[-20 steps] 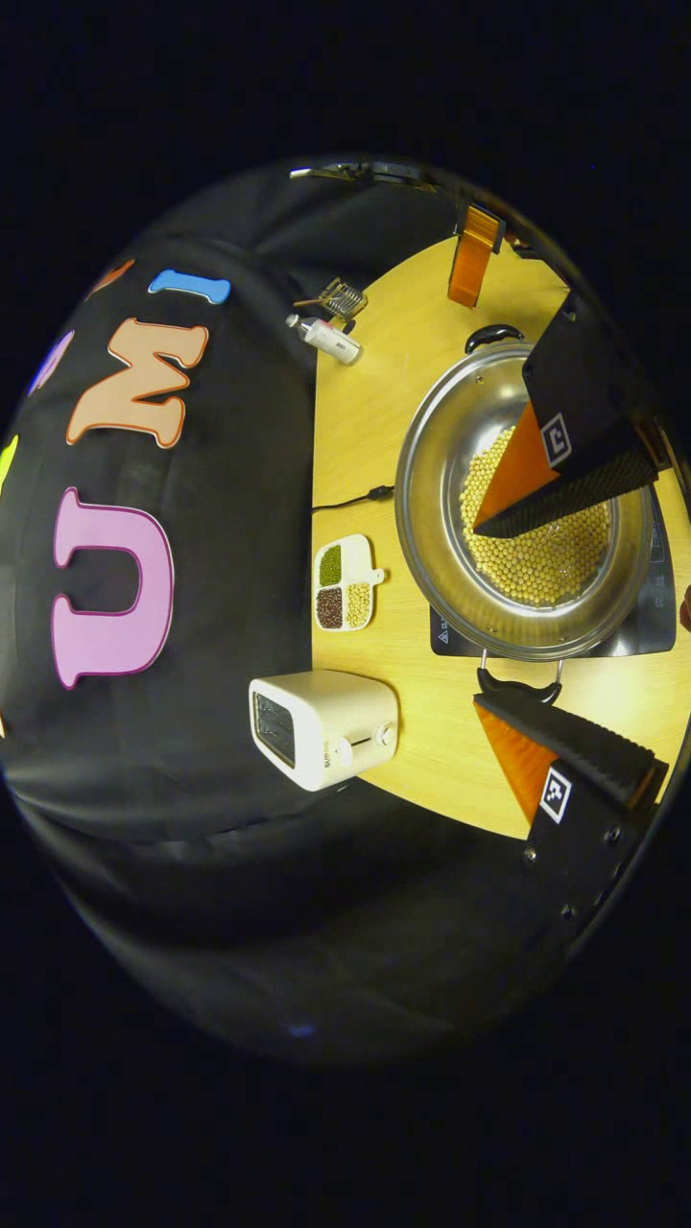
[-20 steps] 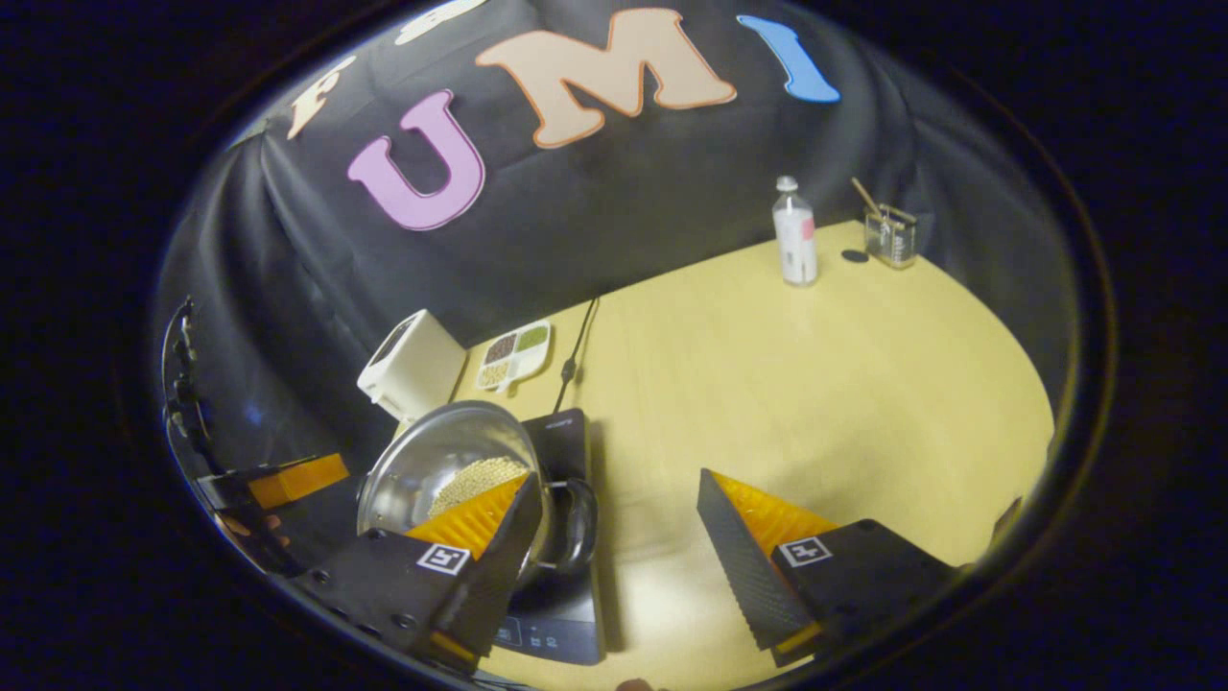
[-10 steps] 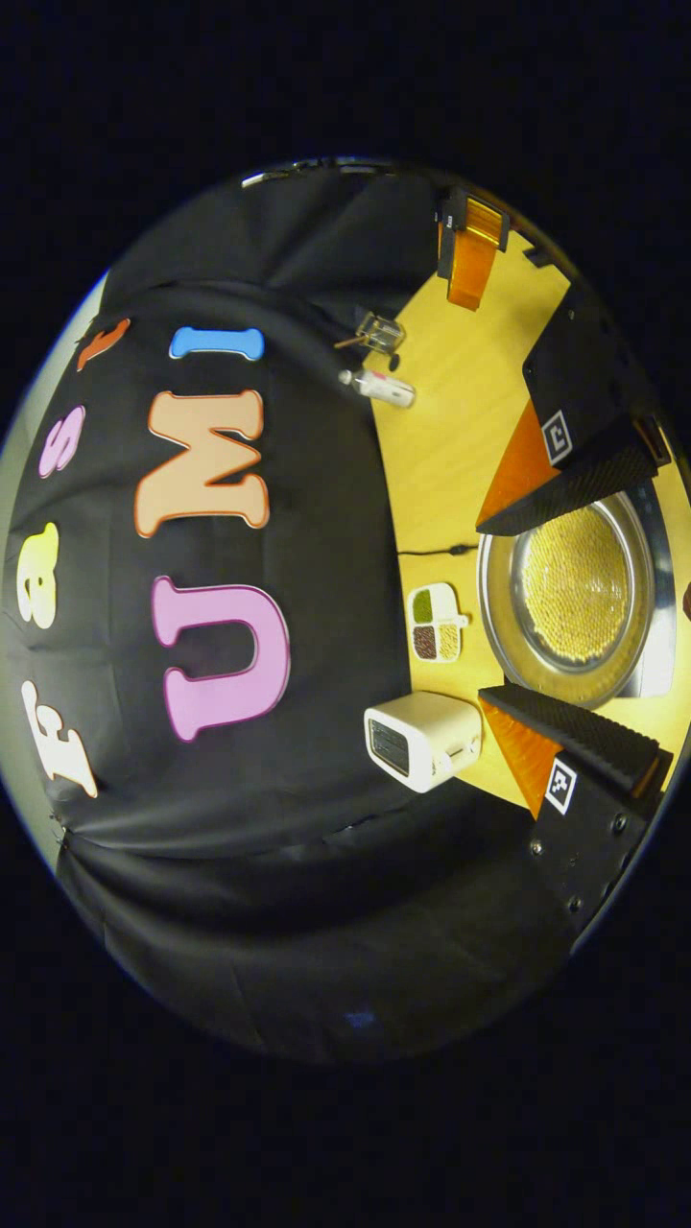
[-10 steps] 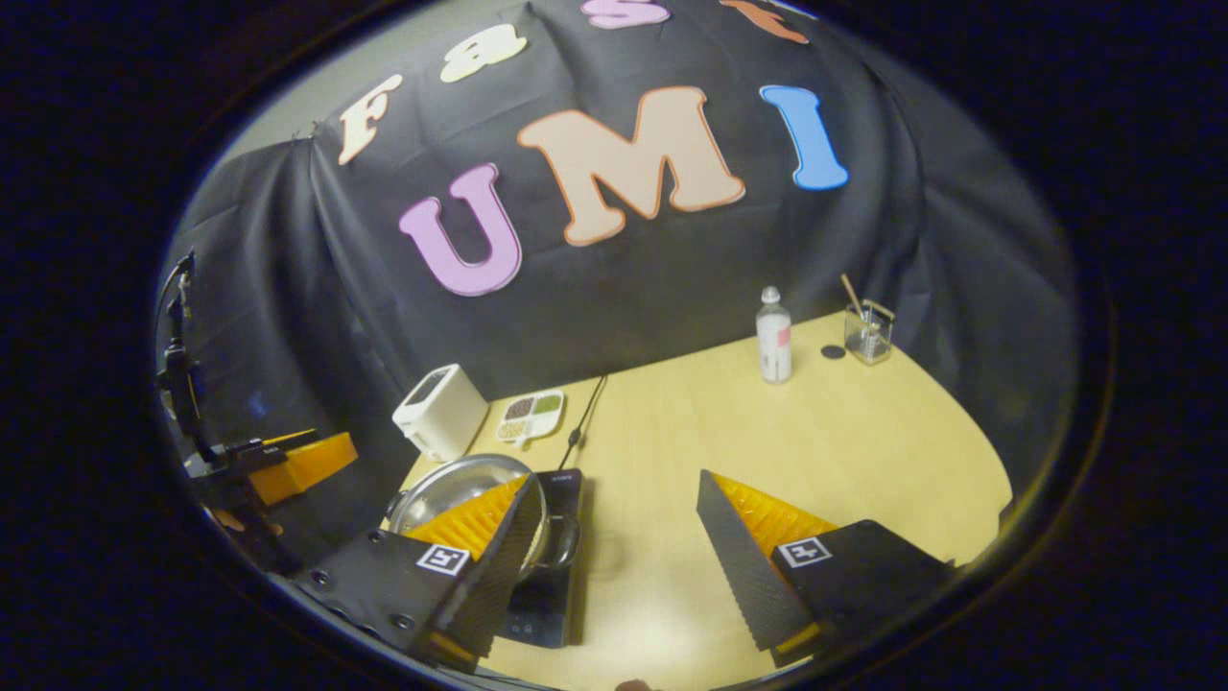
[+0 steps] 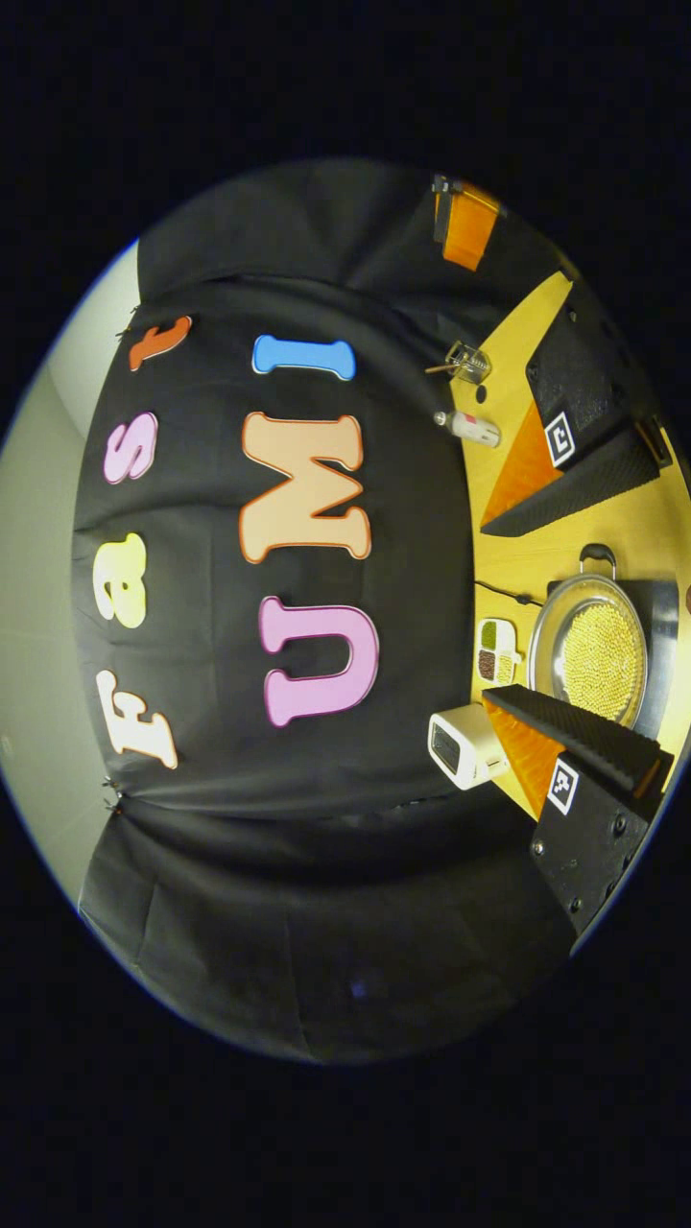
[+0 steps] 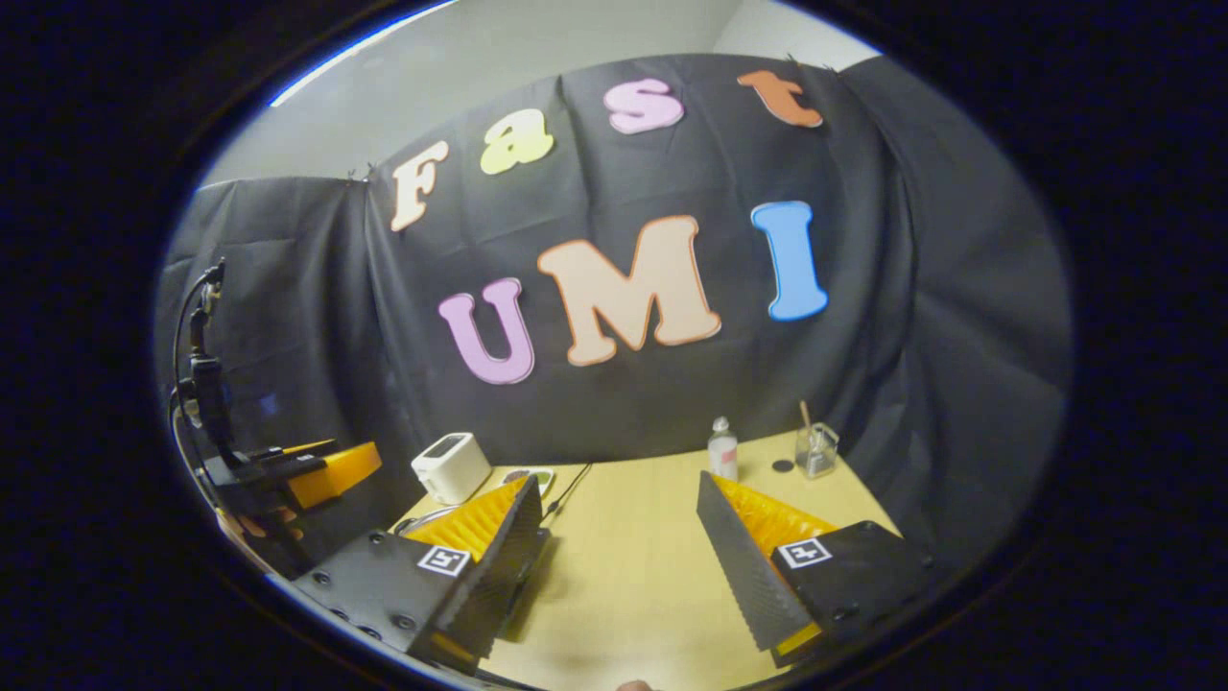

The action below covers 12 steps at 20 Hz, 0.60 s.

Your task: First push the handle of the pot to place it horizontally, then grasp the pot with both hands and set it on the induction cooktop.

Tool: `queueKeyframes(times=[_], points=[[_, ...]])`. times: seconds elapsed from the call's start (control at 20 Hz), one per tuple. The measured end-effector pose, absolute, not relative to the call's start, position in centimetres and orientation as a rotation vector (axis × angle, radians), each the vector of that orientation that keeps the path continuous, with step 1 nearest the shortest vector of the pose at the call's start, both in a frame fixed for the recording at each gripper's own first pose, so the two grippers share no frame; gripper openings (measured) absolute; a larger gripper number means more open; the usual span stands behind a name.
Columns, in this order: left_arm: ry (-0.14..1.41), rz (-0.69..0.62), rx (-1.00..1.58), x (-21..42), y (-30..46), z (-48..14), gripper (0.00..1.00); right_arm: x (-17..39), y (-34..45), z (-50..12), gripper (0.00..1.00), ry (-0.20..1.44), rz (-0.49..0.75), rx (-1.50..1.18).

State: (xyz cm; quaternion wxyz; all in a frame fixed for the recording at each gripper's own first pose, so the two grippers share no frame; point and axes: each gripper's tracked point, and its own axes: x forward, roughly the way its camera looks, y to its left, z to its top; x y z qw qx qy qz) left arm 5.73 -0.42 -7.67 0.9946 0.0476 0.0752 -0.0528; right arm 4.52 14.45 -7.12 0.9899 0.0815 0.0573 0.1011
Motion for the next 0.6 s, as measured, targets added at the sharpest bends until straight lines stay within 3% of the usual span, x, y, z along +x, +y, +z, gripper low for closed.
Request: queueKeyframes(times=[0.55,0.6], points=[[0.004,-0.027,0.047,-0.8,-7.0,-6.4,0.94,-1.7,4.4,-2.3,0.92,-0.058,0.157,0.079],[-0.013,-0.017,0.052,-1.1,-7.3,-6.1,0.94,-2.3,4.0,-2.3,1.0,-0.062,0.154,0.082]])
